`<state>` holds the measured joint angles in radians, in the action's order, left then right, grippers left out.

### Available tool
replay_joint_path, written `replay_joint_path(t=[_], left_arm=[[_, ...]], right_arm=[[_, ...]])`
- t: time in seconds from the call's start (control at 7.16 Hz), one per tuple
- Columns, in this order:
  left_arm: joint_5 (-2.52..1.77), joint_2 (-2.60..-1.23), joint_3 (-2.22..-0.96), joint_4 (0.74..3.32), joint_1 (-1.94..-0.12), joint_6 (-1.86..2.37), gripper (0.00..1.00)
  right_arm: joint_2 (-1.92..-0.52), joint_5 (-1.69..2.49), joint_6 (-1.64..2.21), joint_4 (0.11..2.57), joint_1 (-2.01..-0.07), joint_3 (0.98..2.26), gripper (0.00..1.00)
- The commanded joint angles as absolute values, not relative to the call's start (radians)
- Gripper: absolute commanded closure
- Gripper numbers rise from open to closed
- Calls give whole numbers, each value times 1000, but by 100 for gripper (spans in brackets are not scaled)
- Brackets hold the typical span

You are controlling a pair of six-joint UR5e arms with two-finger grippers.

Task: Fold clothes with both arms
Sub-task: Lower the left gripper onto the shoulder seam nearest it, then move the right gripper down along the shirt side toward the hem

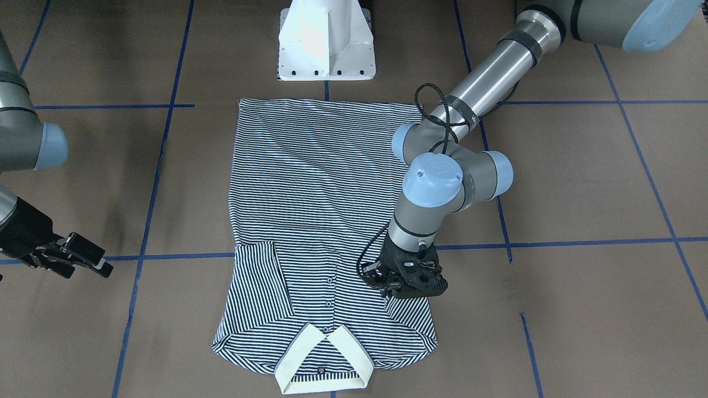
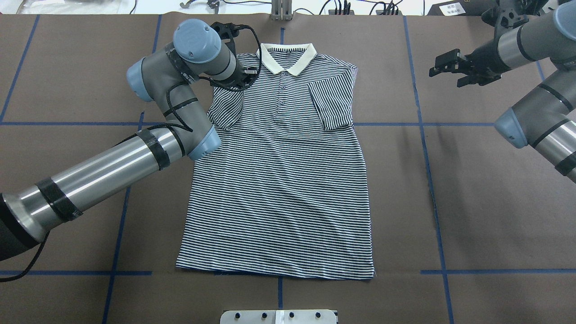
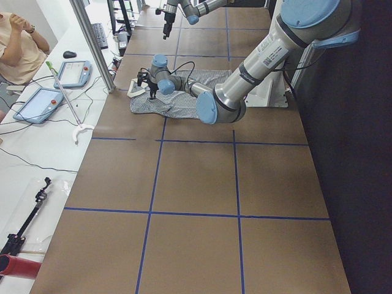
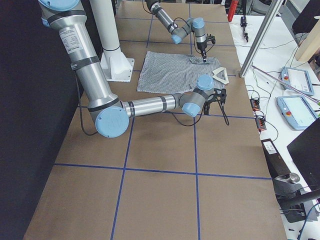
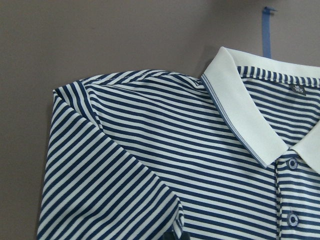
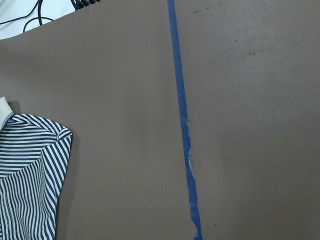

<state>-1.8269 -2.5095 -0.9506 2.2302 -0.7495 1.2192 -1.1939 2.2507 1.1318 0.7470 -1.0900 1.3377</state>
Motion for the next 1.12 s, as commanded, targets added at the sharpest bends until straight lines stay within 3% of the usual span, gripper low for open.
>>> replay_joint_path(t=[0.0,0.28,0.42,0.7,0.98], left_arm=[[-1812,-2497,-977,2255,-749,1224,20],[-1821,-2301,-1333,2235,-747,1242,20],[-1865,-2198,-1450,2235,-749,1241,21],[-1971,-2090,-1508,2252,-773,1229,20],[-1971,-2066,-1529,2253,-775,1241,17]], right_arm=[[-1165,2197,1178,752,-1065,1350,0],[-1141,2168,1460,768,-1007,1447,0],[-1134,2105,1617,769,-924,1513,0],[-1158,1815,1802,1073,-675,1781,0],[-1167,1717,1909,1398,-466,2015,3]])
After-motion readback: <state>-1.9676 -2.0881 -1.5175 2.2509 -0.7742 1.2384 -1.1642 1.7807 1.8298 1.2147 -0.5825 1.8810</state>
